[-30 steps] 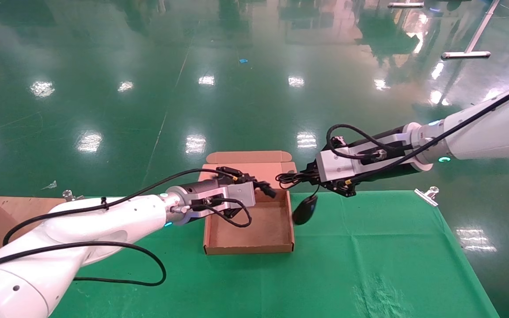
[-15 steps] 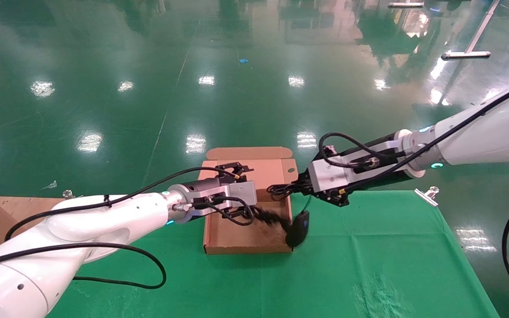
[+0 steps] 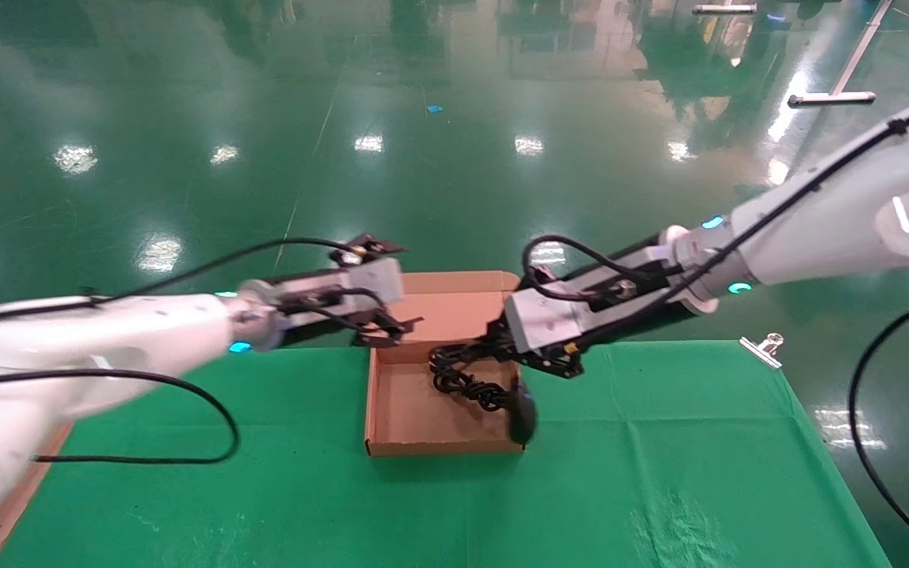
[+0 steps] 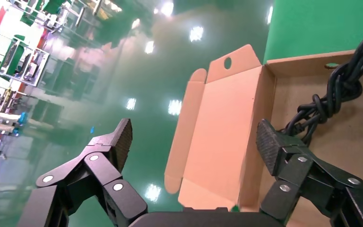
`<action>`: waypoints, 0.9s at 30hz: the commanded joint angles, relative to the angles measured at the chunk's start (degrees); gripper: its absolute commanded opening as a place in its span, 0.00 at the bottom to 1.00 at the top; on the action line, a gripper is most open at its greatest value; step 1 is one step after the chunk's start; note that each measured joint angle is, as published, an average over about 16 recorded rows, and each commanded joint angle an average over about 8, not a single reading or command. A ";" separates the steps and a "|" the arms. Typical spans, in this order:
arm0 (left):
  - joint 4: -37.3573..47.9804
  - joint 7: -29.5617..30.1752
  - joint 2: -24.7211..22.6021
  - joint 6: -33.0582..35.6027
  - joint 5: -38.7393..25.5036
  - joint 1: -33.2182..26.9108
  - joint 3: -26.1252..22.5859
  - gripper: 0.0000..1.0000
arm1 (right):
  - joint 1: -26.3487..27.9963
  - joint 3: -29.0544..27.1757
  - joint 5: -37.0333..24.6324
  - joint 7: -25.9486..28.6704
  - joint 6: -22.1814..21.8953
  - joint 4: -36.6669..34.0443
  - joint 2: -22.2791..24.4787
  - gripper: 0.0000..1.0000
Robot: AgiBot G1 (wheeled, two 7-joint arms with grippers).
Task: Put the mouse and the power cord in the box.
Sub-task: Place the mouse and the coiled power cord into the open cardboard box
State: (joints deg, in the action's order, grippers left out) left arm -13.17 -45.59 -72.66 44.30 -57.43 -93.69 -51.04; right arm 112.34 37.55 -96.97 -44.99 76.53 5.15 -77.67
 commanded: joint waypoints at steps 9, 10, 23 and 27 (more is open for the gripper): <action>2.59 -3.77 7.79 10.60 4.18 -2.78 3.04 1.00 | -6.58 1.94 3.64 4.69 -12.40 11.78 -1.06 0.00; 2.75 -3.95 8.42 11.21 4.35 -2.93 3.18 1.00 | -7.45 2.62 4.18 5.31 -13.60 13.11 -1.09 0.00; 5.27 -6.66 12.02 12.69 6.54 -2.29 4.88 1.00 | -14.28 17.69 9.68 13.16 -25.55 24.23 -1.11 0.00; 5.88 -7.21 11.83 12.22 7.33 -1.91 5.46 1.00 | -14.76 21.79 10.87 14.67 -28.18 25.04 -1.01 0.05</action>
State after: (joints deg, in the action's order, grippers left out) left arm -7.43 -52.70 -60.74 56.83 -50.40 -95.78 -45.80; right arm 97.66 58.70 -86.12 -30.39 48.54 29.83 -78.69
